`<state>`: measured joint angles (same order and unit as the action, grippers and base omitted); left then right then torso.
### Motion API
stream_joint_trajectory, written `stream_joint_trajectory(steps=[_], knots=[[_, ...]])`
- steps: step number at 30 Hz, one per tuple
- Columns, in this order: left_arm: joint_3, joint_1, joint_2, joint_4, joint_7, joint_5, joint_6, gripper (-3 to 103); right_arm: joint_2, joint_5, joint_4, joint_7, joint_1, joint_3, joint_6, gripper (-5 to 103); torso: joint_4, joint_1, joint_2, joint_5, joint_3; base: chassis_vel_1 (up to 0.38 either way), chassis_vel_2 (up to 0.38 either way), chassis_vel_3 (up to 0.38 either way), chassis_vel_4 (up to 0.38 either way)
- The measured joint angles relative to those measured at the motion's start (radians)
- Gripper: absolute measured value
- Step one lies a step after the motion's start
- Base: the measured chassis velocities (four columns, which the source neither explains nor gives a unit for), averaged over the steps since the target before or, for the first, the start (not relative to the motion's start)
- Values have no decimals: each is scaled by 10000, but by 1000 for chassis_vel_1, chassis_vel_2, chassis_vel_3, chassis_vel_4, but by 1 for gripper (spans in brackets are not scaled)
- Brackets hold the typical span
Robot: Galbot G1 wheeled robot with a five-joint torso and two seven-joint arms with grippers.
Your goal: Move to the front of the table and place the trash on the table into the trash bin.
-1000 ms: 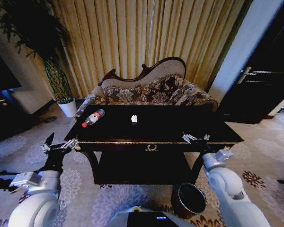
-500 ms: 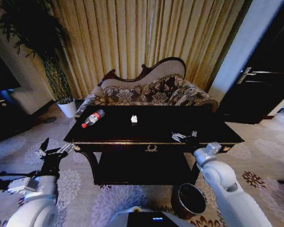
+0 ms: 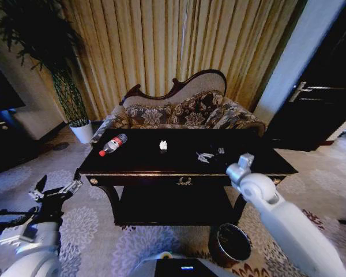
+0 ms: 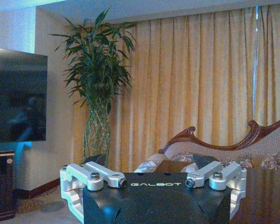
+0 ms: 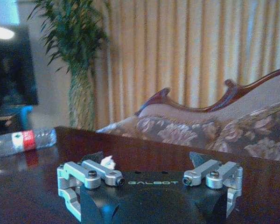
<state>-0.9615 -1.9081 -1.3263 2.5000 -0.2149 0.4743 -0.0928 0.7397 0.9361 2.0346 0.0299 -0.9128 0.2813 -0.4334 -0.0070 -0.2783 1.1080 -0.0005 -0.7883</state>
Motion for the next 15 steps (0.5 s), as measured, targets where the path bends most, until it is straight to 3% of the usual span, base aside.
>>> stream_joint_trajectory(steps=[2, 6, 7, 10, 15], knots=[[3, -27, -16, 0, -23, -22, -1, 100, -220, 297, -177, 5, 546, -500, -129, 100, -8, 0, 0, 3, 0, 0, 0, 0, 0], [-68, -65, -94, 1, -34, -38, 61, 100, -336, 816, -878, 28, 2237, -2300, -218, 100, 0, 0, -1, 9, -1, 0, 0, 0, 0], [-68, -65, -94, 1, -34, -38, 61, 100, -336, 816, -878, 28, 2237, -2300, -218, 100, 0, 0, -1, 9, -1, 0, 0, 0, 0], [-85, -62, -100, 0, -218, 1, 83, 100, 58, 1000, -1416, 50, 3503, -3520, -236, 100, -2, 0, -1, 4, -1, 0, 0, 0, 0], [-79, -23, -94, 1, -298, 49, 84, 100, 643, 1037, -1845, 61, 4339, -4363, -404, 100, -1, -1, -1, 2, -1, 0, 0, 0, 0]])
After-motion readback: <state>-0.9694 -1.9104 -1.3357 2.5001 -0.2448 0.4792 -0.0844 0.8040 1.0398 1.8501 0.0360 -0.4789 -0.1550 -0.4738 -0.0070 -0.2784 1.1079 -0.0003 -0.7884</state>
